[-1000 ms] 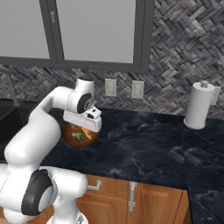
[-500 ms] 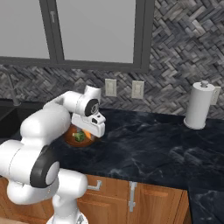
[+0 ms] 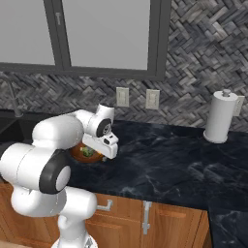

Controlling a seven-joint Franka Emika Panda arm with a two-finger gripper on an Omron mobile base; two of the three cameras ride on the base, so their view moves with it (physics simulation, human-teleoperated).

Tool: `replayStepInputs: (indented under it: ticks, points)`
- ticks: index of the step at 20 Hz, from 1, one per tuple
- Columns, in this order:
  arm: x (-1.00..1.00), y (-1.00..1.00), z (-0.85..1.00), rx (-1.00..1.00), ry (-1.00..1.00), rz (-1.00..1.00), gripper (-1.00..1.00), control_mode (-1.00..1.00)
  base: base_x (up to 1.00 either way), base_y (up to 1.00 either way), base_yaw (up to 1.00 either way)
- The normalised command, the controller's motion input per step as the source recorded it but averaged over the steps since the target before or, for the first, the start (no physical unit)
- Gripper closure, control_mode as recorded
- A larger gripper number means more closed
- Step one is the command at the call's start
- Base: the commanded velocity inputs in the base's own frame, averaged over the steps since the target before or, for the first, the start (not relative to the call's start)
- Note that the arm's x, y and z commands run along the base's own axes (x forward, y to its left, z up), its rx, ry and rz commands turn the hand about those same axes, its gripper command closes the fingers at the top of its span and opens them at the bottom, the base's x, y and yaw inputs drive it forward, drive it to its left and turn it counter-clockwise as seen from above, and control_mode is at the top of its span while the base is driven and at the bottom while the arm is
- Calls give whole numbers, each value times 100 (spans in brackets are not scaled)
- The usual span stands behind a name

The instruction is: Dump the carrot and broccoli from the bowl so the bowl can be washed. Place the bowl in the sink after clearing the leftovers.

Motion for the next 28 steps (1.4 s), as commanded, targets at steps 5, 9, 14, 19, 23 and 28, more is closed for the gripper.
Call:
replayStepInputs:
  ticks: [5,9,14,19,23,28]
  points:
    - [17,0,-39,3,-3,0,-100,-100,0,0,0]
    - [17,0,-28,3,-5,0,-100,-100,0,0,0]
    - [17,5,-22,1,-6,0,-100,-100,0,0,0]
    - [0,0,-1,0,0,0,100,-100,0,0,0]
    - [0,0,0,0,0,0,100,-100,0,0,0]
    - [0,2,0,1,0,0,100,-100,0,0,0]
